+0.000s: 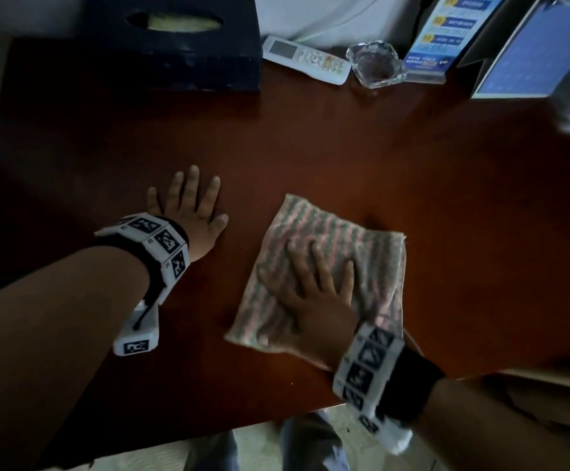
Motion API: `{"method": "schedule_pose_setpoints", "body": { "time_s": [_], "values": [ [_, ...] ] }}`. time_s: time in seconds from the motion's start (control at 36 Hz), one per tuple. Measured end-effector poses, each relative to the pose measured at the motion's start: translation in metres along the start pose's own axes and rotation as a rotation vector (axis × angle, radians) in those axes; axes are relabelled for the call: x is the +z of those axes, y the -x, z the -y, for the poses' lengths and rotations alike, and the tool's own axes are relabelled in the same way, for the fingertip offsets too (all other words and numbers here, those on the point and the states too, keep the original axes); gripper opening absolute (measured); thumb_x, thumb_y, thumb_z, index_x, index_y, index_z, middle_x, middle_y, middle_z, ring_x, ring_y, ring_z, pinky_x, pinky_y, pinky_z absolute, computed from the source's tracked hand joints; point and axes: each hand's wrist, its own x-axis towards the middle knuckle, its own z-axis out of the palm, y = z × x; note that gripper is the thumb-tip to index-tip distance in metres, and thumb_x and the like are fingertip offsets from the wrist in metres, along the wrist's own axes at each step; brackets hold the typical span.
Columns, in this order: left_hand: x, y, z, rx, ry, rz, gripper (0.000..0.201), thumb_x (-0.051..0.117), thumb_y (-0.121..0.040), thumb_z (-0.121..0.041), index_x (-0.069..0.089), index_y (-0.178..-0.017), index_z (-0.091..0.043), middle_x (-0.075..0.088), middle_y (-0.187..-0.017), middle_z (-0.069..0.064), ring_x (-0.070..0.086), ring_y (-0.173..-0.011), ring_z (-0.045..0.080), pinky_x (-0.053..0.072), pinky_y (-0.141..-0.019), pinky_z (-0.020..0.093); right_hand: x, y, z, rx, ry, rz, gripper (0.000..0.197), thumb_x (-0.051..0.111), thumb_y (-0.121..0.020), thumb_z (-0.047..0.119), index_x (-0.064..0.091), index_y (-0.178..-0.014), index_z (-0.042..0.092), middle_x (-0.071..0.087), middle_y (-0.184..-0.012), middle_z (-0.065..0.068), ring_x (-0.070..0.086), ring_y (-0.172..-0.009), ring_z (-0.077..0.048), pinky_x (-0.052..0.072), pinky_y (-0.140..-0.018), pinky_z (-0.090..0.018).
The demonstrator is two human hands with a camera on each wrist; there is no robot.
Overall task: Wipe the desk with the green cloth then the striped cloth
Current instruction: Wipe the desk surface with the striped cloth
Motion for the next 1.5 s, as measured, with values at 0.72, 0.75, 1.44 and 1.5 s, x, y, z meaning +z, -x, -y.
{"method": "schedule_pose_setpoints", "body": {
  "time_s": [0.72, 0.75, 1.44, 1.5],
  "values": [
    [-0.025, -0.006, -0.136, 0.065, 0.011, -0.032, 0.058, 0.016, -0.098, -0.053, -0.015, -0.145, -0.043, -0.028, -0.154, -0.002, -0.023, -0.142, 0.023, -0.008, -0.112, 0.059, 0.007, 0.100, -0.124, -0.024, 0.030, 0.076, 0.071, 0.033, -0.083, 0.068, 0.008, -0.146, 0.049, -0.001, -0.160, 0.003, 0.003, -0.145, -0.027, 0.007, -0.101, -0.063],
    [-0.022, -0.008, -0.140, 0.059, 0.021, -0.012, 0.058, 0.015, -0.098, -0.054, -0.017, -0.145, -0.043, -0.030, -0.153, -0.002, -0.025, -0.142, 0.023, -0.008, -0.112, 0.059, 0.005, 0.098, -0.132, -0.008, 0.014, 0.079, 0.071, 0.033, -0.082, 0.067, 0.006, -0.146, 0.050, -0.006, -0.159, 0.005, -0.002, -0.145, -0.025, 0.004, -0.102, -0.064],
    [-0.014, -0.016, -0.141, 0.040, 0.068, 0.074, 0.058, 0.011, -0.096, -0.057, -0.029, -0.137, -0.048, -0.044, -0.146, -0.004, -0.033, -0.138, 0.023, -0.010, -0.111, 0.057, -0.070, -0.102, -0.185, 0.154, -0.053, 0.052, 0.066, 0.030, -0.086, 0.070, -0.006, -0.140, 0.058, -0.026, -0.154, 0.013, -0.029, -0.140, -0.024, -0.015, -0.103, -0.068],
    [-0.015, -0.015, -0.140, 0.042, 0.071, 0.075, 0.058, 0.010, -0.095, -0.059, -0.029, -0.137, -0.049, -0.044, -0.146, -0.005, -0.033, -0.138, 0.022, -0.011, -0.111, 0.057, -0.068, -0.100, -0.190, 0.170, -0.055, 0.011, 0.067, 0.030, -0.085, 0.070, -0.006, -0.140, 0.058, -0.026, -0.154, 0.012, -0.028, -0.140, -0.023, -0.017, -0.103, -0.067]
  ]
}}
